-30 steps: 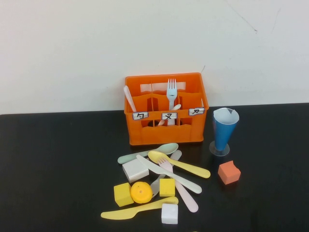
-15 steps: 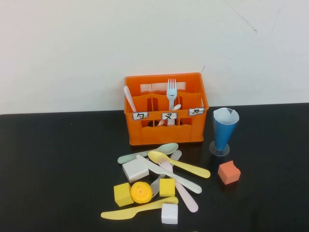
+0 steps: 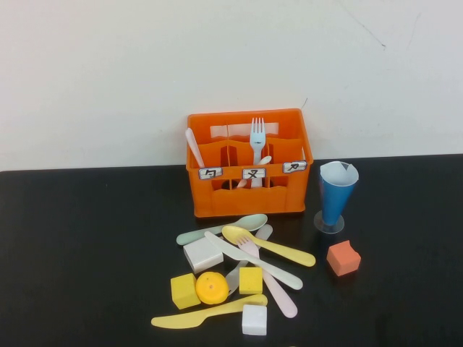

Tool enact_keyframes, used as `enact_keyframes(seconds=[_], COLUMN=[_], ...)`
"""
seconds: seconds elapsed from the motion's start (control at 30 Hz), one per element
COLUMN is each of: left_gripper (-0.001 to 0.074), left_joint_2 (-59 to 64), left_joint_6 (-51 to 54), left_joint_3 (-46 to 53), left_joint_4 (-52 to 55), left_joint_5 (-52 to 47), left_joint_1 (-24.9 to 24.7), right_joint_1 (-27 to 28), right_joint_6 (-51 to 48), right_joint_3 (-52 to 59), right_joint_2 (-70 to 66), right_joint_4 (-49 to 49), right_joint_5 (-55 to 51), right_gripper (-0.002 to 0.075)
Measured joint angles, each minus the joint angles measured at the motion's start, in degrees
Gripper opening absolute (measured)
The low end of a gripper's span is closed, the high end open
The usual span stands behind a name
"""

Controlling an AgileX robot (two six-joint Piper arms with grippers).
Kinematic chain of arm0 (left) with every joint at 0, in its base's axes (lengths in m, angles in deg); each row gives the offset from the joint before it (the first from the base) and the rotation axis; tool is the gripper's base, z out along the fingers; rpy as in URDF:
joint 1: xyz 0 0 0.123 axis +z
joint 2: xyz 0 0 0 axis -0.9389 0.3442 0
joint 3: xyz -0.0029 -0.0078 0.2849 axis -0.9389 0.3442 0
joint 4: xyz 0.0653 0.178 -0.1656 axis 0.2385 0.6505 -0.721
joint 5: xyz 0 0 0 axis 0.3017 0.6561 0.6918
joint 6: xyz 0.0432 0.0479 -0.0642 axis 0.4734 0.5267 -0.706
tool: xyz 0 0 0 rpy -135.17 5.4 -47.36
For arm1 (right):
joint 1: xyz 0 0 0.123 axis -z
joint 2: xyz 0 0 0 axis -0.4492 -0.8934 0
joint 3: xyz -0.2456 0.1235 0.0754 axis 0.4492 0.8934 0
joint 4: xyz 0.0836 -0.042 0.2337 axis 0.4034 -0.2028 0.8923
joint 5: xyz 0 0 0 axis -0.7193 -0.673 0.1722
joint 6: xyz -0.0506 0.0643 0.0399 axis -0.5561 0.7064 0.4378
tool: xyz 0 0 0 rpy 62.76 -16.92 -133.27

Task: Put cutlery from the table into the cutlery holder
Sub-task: Pick up the knife

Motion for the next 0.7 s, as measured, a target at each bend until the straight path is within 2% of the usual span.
enact_keyframes(seconds=[0.13, 0.3, 0.5, 0.7], left_gripper=[-0.0001, -0.0001, -0.0001, -0.0001], left_joint_2=[0.0, 0.0, 0.0, 0.0], left_joint_6=[-0.12, -0.12, -0.12, -0.12], left_joint_3=[0.0, 0.0, 0.0, 0.0], left_joint_4=[0.0, 0.0, 0.0, 0.0], left_joint_5=[0.0, 0.0, 0.0, 0.0], left_joint_1=[0.0, 0.0, 0.0, 0.0], right_joint_1=[0.0, 0.0, 0.0, 0.0], right_joint_6=[-6.46, -18.91, -37.71, -51.76], right_joint_3=[-1.03, -10.51, -26.45, -41.31], right_joint_2=[0.0, -2.19, -17.09, -37.2], right_joint_4=[1.45, 1.95, 2.04, 1.39], right_joint_5=[-1.23, -9.34, -25.74, -37.69], right_gripper=[-0.0003, -0.0003, -0.0003, -0.0003])
